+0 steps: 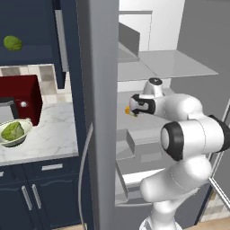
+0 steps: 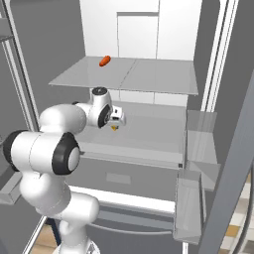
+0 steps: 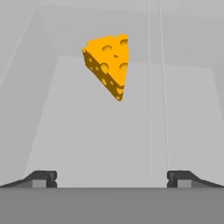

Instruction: Pick the cheese from the fridge and the cheese grater from the cabinet and place them next to the salad bowl.

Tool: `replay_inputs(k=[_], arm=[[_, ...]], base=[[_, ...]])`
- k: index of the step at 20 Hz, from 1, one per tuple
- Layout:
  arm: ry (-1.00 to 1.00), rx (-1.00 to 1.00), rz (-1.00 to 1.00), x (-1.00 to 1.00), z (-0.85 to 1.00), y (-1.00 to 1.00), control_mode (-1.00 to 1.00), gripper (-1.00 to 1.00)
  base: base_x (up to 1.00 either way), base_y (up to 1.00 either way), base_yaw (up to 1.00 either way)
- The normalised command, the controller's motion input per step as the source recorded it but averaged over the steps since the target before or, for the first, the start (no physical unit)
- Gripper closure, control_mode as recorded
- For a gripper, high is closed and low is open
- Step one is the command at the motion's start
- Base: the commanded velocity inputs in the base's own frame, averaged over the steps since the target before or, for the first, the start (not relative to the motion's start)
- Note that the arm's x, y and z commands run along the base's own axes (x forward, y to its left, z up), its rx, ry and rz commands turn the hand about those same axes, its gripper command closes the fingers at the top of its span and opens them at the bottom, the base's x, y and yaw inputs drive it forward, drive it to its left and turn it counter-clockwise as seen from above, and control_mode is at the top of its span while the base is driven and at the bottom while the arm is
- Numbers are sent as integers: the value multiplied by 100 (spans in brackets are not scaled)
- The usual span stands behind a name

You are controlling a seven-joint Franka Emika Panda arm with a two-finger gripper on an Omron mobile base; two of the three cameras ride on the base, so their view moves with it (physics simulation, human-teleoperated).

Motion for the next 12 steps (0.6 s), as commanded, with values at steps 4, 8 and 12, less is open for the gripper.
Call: replay_inputs(k=[4, 8, 12], arm=[[0, 0, 0, 31, -38, 1, -100, -100], [-1, 0, 0, 39, -21, 0, -100, -100], [0, 0, 0, 41, 0, 0, -100, -100]], base=[[0, 0, 0], [0, 0, 0], [0, 0, 0]])
